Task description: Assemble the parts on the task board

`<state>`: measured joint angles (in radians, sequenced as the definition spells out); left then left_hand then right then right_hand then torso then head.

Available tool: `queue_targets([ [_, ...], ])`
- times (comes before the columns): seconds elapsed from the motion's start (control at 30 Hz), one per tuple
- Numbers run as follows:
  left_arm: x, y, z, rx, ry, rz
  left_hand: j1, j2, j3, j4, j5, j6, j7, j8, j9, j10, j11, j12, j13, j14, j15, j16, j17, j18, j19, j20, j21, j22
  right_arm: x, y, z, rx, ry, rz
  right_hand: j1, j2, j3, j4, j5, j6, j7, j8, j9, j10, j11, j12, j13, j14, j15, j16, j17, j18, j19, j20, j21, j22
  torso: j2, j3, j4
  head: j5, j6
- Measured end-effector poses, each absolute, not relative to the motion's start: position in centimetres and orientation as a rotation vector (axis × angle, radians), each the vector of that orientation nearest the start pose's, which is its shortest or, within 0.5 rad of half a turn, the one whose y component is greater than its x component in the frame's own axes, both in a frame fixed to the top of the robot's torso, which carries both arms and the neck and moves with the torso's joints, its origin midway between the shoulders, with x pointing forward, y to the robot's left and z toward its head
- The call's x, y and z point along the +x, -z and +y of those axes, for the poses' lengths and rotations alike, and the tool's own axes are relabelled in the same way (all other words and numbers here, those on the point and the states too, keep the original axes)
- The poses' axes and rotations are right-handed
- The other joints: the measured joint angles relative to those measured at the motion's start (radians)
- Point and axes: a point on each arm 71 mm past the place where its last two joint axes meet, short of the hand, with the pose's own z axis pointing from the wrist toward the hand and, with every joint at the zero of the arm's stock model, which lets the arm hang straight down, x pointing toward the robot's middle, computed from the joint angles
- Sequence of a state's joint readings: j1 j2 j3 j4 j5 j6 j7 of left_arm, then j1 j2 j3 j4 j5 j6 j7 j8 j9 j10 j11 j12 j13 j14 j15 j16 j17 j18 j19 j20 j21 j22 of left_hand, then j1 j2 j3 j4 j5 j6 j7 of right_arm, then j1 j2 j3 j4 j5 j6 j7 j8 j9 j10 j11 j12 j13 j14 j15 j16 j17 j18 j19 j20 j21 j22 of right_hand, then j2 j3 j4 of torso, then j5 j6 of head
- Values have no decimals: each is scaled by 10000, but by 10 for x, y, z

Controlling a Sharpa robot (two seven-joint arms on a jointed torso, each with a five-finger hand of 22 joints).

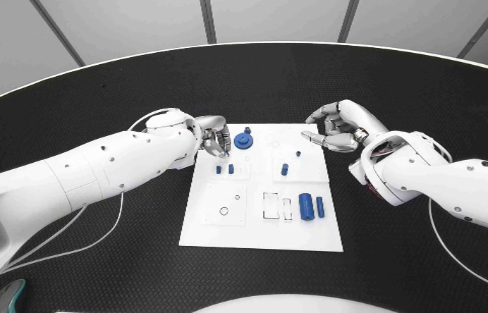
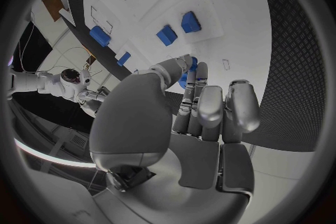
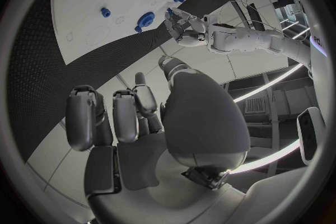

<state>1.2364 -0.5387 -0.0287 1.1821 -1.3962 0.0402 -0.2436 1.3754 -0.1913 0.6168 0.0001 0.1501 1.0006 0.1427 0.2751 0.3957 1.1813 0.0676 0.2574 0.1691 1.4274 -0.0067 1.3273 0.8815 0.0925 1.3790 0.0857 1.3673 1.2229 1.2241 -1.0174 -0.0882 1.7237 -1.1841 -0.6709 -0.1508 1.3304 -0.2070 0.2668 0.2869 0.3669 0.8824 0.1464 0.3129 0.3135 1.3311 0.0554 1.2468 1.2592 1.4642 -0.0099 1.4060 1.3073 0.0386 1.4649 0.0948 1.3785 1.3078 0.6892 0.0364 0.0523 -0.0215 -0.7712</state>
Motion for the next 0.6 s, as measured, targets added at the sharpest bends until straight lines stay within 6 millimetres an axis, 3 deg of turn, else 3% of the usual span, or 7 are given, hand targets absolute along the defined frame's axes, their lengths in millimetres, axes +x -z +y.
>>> queue_targets([
  [0.6, 544, 208, 142, 1693, 4880, 20046, 0, 0, 0, 0, 0, 0, 0, 0, -3, 0, 1, -56, -2, 0, 0, 0, 1, 1, 0, 0, 0, 1, 450, 160, -242, 2821, -7129, 14663, 0, 0, 0, 0, 0, 0, 0, 0, 1, 0, 0, 0, 0, 0, 0, 0, 0, 0, 0, 0, 0, -1, 0, 8, -8, -24, -34],
])
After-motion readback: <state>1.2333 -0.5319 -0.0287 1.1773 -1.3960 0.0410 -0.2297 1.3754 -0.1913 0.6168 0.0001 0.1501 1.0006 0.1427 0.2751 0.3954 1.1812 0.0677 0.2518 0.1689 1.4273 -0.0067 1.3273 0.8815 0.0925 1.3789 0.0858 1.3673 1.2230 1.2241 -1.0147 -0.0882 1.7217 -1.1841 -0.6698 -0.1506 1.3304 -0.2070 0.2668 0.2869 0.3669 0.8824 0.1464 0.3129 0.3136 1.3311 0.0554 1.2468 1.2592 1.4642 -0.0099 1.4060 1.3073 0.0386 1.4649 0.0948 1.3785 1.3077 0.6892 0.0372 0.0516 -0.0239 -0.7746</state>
